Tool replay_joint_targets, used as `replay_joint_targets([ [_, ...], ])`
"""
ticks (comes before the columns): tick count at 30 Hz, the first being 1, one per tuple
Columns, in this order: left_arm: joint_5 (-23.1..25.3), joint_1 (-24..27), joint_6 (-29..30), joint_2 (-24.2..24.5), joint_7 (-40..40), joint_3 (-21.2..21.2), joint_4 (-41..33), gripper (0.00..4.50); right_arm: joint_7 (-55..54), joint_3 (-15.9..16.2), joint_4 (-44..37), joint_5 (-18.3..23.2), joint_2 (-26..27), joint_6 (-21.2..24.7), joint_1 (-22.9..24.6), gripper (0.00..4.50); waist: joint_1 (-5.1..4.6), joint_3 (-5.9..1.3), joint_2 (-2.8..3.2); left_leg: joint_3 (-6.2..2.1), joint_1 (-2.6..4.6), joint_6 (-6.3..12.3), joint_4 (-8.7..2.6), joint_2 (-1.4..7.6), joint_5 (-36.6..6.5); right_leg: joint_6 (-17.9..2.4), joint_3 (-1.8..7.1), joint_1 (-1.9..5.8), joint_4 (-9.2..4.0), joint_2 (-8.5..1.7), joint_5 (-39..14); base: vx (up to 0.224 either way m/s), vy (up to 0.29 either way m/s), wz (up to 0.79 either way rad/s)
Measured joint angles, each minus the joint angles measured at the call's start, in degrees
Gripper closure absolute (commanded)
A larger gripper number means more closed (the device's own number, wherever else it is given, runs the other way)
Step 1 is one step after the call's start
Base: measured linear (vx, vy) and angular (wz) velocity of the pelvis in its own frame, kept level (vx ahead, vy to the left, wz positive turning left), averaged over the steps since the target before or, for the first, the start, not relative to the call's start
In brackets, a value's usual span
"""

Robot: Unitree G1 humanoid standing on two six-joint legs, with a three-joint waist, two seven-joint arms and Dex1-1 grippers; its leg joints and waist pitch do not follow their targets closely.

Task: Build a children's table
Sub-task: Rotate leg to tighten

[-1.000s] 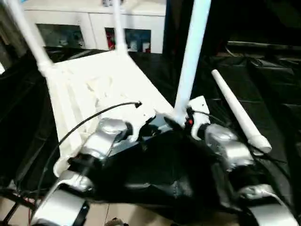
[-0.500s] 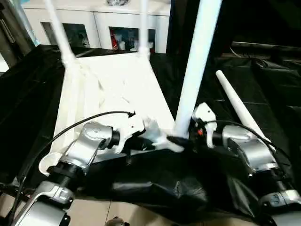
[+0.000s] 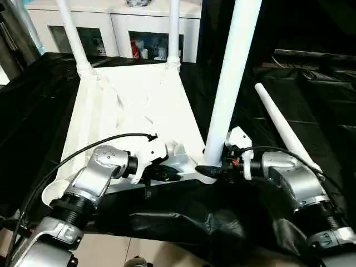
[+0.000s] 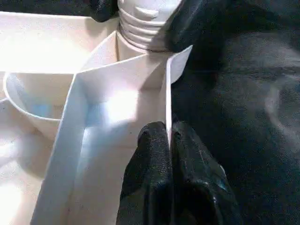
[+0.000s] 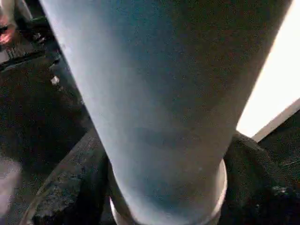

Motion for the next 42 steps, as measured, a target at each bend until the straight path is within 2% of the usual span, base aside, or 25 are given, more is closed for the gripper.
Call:
replay_joint_targets([
  [4,1.6,-4.2,3.9,-5.8,9.7,0.9,5.1,4.5,-14.4,-4.9,6.0,-0.9,6.1,0.9,-3.1,1.75,-0.6,-0.02,0.0,0.0,0.12,-0.01,0.11,-0.02,0.0,0.0,0.02,0.05,0.01,0.0,0.1,0.0,0.0,0.0],
  [7,2.0,-6.9,6.2,-9.4,15.6,1.7,8.9,4.5,-23.8,-7.7,9.6,-1.3,9.5,0.7,-5.2,1.76,-0.68,-0.04,0.01,0.0,0.18,-0.02,0.08,-0.02,0.0,0.0,0.01,0.08,0.04,0.0,0.1,0.0,0.0,0.0],
  [10,2.4,-9.5,7.2,-13.0,21.1,2.6,12.7,4.5,-33.5,-9.3,12.7,-2.4,12.3,-0.3,-7.6,1.76,-0.45,-0.07,0.05,0.0,0.15,-0.02,0.08,-0.02,0.0,0.0,0.01,0.07,0.03,0.0,0.0,0.0,0.0,0.0],
  [13,2.6,-9.9,7.3,-13.5,22.2,2.8,13.0,4.5,-36.4,-9.7,13.5,-2.6,13.5,-1.3,-7.9,1.76,-0.36,-0.09,0.09,0.0,0.11,0.0,0.0,-0.02,0.0,0.0,0.02,0.06,-0.02,0.0,0.1,0.0,0.0,0.0],
  [14,2.6,-9.9,7.2,-13.5,22.2,2.9,13.0,4.5,-36.6,-10.1,13.8,-2.8,13.9,-1.9,-8.0,1.21,-0.37,-0.09,0.09,0.0,0.11,0.01,-0.01,-0.03,0.0,-0.2,0.02,0.06,-0.02,0.0,0.1,0.0,0.0,0.0],
  [19,2.8,-9.9,6.6,-13.2,22.3,3.2,13.4,4.5,-36.5,-11.0,14.6,-3.3,15.2,-3.2,-8.1,0.86,-0.84,-0.09,0.09,0.0,0.14,-0.01,-0.02,-0.02,0.0,0.0,0.01,0.05,0.0,0.01,0.0,0.0,0.0,0.0],
  [23,2.8,-9.4,5.8,-12.0,20.5,3.1,12.9,4.5,-33.9,-10.4,15.1,-3.3,15.0,-4.2,-8.1,0.48,-1.38,-0.08,0.08,0.0,0.12,-0.01,-0.01,-0.02,0.0,0.0,0.02,0.05,0.0,0.01,0.0,0.0,0.0,0.0],
  [29,2.5,-6.8,4.1,-8.6,14.2,2.6,9.3,4.5,-21.8,-6.2,13.2,-3.4,9.8,-4.2,-6.7,0.48,-1.66,-0.08,0.1,0.0,0.05,0.0,-0.08,-0.02,0.0,-0.2,0.01,0.01,-0.01,0.01,0.1,0.0,0.0,0.0],
  [34,0.5,-4.1,2.4,-4.1,6.2,1.5,5.6,4.5,-9.3,-2.6,8.7,-3.3,4.3,-5.6,-4.1,0.48,-1.15,-0.05,0.12,0.0,-0.02,0.01,-0.07,-0.01,0.0,-0.2,0.01,-0.04,-0.03,0.01,0.1,0.0,0.0,0.0],
  [38,-0.9,-1.7,1.7,-0.8,0.0,0.9,2.2,4.5,-1.4,-1.5,4.8,-1.2,0.8,-5.4,-2.3,0.48,0.01,-0.04,0.1,0.0,-0.08,0.02,-0.06,-0.01,0.0,-0.2,0.0,-0.08,-0.03,0.01,0.1,0.0,0.0,0.0],
  [42,-1.1,-1.1,1.4,1.1,-3.0,0.5,1.2,4.5,3.3,0.1,2.4,-1.1,-0.8,-5.4,-1.6,0.48,0.52,-0.03,0.07,0.0,-0.16,0.02,0.01,0.02,0.0,-0.2,-0.02,-0.08,-0.04,0.0,0.1,0.0,0.0,0.0],
])
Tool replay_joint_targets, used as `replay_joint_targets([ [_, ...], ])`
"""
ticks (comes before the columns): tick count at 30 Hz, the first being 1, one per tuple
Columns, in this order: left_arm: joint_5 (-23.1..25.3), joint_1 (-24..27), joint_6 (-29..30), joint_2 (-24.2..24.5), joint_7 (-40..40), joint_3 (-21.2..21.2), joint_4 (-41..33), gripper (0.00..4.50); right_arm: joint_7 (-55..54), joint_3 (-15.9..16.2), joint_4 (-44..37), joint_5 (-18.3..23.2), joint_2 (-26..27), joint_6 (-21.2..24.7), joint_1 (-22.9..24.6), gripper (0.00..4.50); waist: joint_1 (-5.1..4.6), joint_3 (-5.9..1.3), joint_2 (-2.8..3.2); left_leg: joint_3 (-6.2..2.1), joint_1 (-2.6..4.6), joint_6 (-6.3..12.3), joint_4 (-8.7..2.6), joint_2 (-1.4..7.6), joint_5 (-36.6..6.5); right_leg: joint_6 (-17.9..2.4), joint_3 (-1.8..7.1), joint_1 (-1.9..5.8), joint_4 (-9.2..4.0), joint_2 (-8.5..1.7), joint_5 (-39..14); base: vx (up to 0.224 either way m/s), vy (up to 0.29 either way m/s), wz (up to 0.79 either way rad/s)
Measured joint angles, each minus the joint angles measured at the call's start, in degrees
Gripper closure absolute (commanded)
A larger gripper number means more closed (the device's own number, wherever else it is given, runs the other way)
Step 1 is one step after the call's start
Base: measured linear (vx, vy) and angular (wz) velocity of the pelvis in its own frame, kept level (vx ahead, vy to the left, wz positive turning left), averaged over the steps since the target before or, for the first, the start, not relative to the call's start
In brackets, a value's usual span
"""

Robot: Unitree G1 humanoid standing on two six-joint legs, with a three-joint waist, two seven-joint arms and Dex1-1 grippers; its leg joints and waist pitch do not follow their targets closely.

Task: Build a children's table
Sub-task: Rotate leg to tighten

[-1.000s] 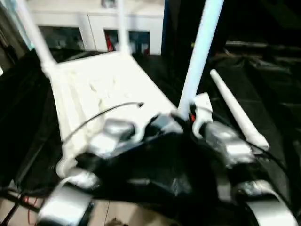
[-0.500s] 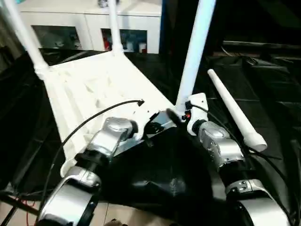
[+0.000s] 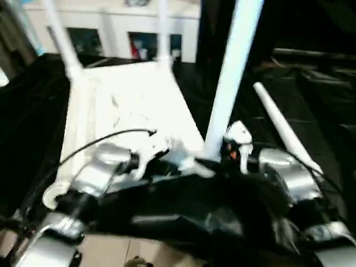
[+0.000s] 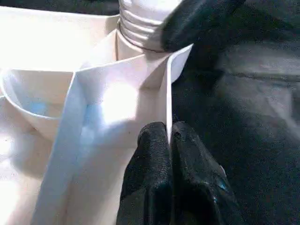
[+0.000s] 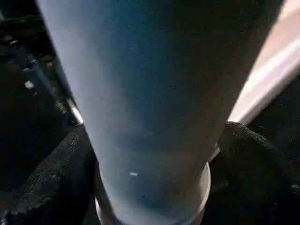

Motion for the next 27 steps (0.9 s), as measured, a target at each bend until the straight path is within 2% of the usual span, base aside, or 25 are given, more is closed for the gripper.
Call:
replay_joint_targets([
  [4,-0.7,1.0,-0.5,1.7,-1.9,-0.2,-1.0,4.5,3.1,0.6,-0.4,0.7,-0.5,0.0,0.5,0.81,0.06,0.0,0.0,0.0,-0.01,0.0,0.01,0.0,0.0,0.0,0.0,0.0,0.01,0.0,0.0,0.0,0.0,0.0],
  [13,-0.7,1.3,-0.5,2.2,-2.5,-0.2,-1.6,4.5,4.3,1.6,-1.7,1.1,-0.6,0.2,1.1,1.64,0.06,0.01,-0.03,0.0,-0.02,0.0,0.01,0.01,0.0,0.0,-0.01,0.0,0.01,0.0,0.0,0.0,0.0,0.0],
  [17,-0.7,1.3,-0.3,1.7,-2.1,-0.2,-1.6,4.5,3.1,1.6,-1.9,1.1,-0.1,0.3,1.4,1.78,0.0,0.01,-0.03,0.0,-0.02,-0.01,0.01,0.01,0.0,0.0,0.0,0.0,0.01,0.0,0.0,0.0,0.0,0.0],
  [19,-0.3,0.8,0.5,0.2,1.6,0.3,-0.6,4.5,-1.6,0.2,-0.6,0.9,2.0,0.5,1.3,1.8,-0.06,0.01,-0.03,0.0,0.05,-0.02,0.04,0.01,0.0,0.0,0.0,0.04,0.02,0.0,0.0,0.0,0.0,0.0],
  [21,1.0,-1.4,1.8,-3.0,7.8,1.1,2.4,4.5,-10.7,-2.6,2.8,-0.4,5.3,0.8,-0.1,1.81,-0.62,0.0,-0.03,0.0,0.1,-0.02,0.17,0.0,0.0,0.2,0.01,0.08,0.05,0.0,-0.1,0.0,0.0,0.0],
  [24,1.8,-3.7,4.0,-6.8,14.3,1.5,5.1,4.5,-20.5,-5.1,6.0,-0.9,8.8,2.0,-2.3,1.82,-1.23,-0.02,-0.03,0.01,0.22,-0.02,0.19,-0.02,0.0,0.2,0.06,0.14,0.04,0.0,-0.1,0.0,0.0,0.0],
  [27,2.2,-6.0,5.3,-9.6,19.3,2.3,8.1,4.5,-29.7,-7.3,8.9,-1.3,12.2,2.5,-4.4,1.82,-1.39,-0.04,-0.01,0.0,0.27,-0.02,0.08,-0.01,0.0,0.2,0.05,0.13,0.08,0.01,-0.1,0.0,0.0,0.0],
])
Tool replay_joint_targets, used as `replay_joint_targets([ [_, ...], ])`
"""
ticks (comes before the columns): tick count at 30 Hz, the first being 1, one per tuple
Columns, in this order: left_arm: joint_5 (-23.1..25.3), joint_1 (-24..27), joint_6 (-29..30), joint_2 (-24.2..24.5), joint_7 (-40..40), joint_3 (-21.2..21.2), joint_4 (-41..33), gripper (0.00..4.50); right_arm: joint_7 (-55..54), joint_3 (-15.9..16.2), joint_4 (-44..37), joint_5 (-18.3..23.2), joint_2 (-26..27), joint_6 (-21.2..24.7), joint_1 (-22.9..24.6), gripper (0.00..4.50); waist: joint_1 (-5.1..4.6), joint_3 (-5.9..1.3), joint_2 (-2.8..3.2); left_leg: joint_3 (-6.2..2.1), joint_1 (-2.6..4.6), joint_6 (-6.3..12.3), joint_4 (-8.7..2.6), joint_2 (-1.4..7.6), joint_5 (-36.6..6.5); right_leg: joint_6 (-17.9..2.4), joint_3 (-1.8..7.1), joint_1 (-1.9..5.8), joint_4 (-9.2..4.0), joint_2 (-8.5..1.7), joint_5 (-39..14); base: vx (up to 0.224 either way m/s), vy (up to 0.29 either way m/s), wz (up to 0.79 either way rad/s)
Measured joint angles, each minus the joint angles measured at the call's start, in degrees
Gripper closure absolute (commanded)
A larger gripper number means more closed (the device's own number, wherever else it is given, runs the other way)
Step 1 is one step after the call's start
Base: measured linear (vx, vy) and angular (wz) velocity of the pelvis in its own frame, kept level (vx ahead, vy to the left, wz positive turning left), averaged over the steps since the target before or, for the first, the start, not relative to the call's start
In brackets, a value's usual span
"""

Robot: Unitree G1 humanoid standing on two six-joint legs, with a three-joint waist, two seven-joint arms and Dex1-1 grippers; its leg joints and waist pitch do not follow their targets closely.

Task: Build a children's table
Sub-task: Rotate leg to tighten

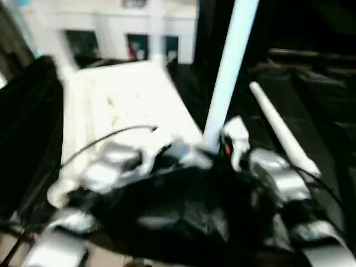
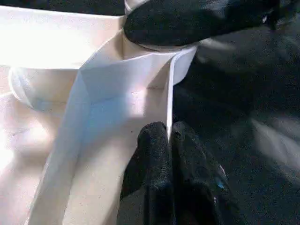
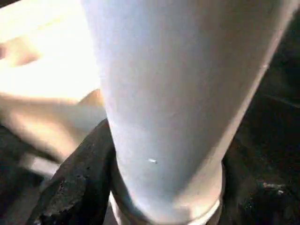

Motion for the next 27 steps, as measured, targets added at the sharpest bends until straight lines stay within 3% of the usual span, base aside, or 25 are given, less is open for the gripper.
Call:
replay_joint_targets([
  [4,1.0,-2.3,0.2,-3.0,4.7,1.0,3.4,4.5,-8.8,-1.8,3.4,-1.9,3.2,-0.8,-2.6,1.82,0.02,-0.02,0.02,0.0,-0.03,0.0,-0.04,-0.01,0.0,0.0,0.0,-0.01,-0.03,0.0,0.0,0.0,0.0,0.0],
  [7,1.2,-2.5,0.2,-3.4,5.3,1.0,3.6,4.5,-9.7,-1.8,4.3,-2.2,3.4,-2.2,-2.8,1.82,0.15,-0.02,0.02,0.0,-0.06,0.01,-0.05,-0.01,0.0,-0.2,0.0,-0.01,-0.06,0.0,0.1,0.0,0.0,0.0],
  [8,1.2,-2.5,0.2,-3.4,5.3,1.0,3.6,4.5,-9.7,-1.8,4.4,-2.2,3.4,-2.4,-2.8,1.26,0.15,-0.02,0.02,0.0,-0.06,0.01,-0.06,-0.01,0.0,-0.2,0.0,-0.01,-0.06,0.0,0.1,0.0,0.0,0.0],
  [12,1.2,-2.3,-0.3,-3.1,4.8,0.9,3.6,4.5,-8.9,-1.9,4.3,-2.0,3.8,-2.5,-2.8,0.94,-0.01,-0.01,0.02,0.0,-0.05,0.01,-0.06,-0.01,0.0,-0.3,0.0,-0.02,-0.05,0.0,0.1,0.0,0.0,0.0],
  [13,1.2,-2.0,-0.7,-2.6,4.1,0.9,3.2,4.5,-7.8,-1.9,4.1,-2.0,3.7,-2.5,-2.6,0.73,-0.16,-0.01,0.02,0.0,-0.04,0.01,-0.06,-0.01,0.0,-0.3,0.0,-0.02,-0.05,0.0,0.1,0.0,0.0,0.0],
  [20,1.0,1.0,-2.8,1.4,-2.7,0.4,-0.7,4.5,6.0,2.2,-1.1,-1.7,-2.0,-3.8,1.3,0.73,-0.38,-0.01,0.02,0.0,-0.06,0.01,-0.17,-0.01,0.0,-0.2,0.0,-0.03,-0.05,0.0,0.1,0.0,0.0,0.0],
  [27,-0.3,3.9,-6.3,5.6,-11.6,-1.2,-4.4,4.5,21.9,5.3,-6.7,0.9,-9.7,-2.5,4.2,0.73,0.66,0.01,0.04,0.01,-0.09,0.02,-0.15,-0.01,0.0,-0.2,0.0,-0.06,-0.06,0.0,0.1,0.0,0.0,0.0],
])
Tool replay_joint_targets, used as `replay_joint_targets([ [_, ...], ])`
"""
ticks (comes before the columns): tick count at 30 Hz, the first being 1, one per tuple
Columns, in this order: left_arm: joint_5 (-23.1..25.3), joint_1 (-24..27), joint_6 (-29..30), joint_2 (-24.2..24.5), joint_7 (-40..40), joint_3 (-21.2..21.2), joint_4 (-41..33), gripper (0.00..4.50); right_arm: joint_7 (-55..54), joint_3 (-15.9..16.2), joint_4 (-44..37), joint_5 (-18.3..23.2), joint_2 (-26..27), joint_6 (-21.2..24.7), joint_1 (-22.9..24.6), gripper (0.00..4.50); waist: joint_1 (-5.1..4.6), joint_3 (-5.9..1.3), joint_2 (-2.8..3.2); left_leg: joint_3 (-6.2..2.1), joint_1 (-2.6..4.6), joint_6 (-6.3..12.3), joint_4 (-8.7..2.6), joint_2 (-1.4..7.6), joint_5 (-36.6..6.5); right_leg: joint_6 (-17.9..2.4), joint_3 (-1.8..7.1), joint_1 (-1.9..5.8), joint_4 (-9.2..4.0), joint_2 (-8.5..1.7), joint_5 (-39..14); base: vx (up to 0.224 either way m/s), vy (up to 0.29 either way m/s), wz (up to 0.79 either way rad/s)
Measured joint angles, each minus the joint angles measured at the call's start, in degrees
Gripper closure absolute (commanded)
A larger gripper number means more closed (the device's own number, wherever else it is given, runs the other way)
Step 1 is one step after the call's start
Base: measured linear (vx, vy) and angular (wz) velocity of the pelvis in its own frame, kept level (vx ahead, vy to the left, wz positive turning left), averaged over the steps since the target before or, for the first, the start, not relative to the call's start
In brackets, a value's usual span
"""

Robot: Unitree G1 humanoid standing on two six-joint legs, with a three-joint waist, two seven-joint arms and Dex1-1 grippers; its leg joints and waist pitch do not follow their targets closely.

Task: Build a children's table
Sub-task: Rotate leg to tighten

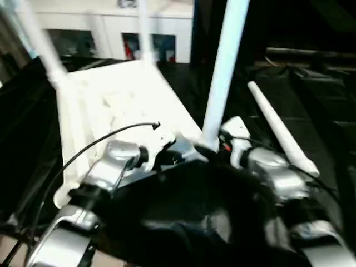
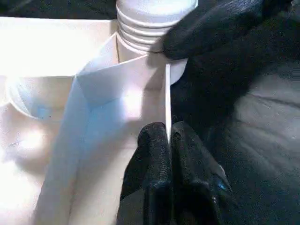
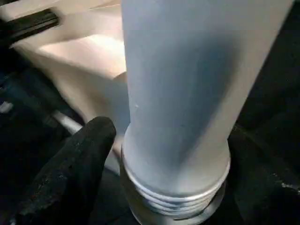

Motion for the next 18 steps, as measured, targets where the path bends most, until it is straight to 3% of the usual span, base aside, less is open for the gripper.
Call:
replay_joint_targets([
  [5,-1.5,2.3,-0.2,2.7,-6.6,-1.2,-3.8,4.5,9.1,2.6,-3.9,0.7,-3.2,0.5,1.5,0.73,0.8,0.0,0.0,0.0,-0.19,0.03,0.0,0.0,0.0,0.0,-0.01,-0.07,-0.01,-0.01,0.0,0.0,0.0,0.0],
  [9,-2.0,3.4,-0.4,4.1,-9.1,-1.4,-5.2,4.5,11.3,3.3,-4.7,1.0,-4.3,0.6,1.7,0.73,0.9,0.01,-0.01,0.0,-0.2,0.03,0.03,0.0,0.0,0.0,-0.01,-0.08,0.0,-0.01,0.0,0.0,0.0,0.0],
  [18,-2.5,4.1,-0.3,5.2,-10.2,-1.4,-6.2,4.5,13.1,4.3,-5.0,1.6,-4.2,1.8,2.1,1.56,0.82,0.02,-0.04,-0.01,-0.2,0.02,0.05,0.01,0.0,0.2,-0.01,-0.08,0.0,-0.01,-0.1,0.0,0.0,0.0],
])
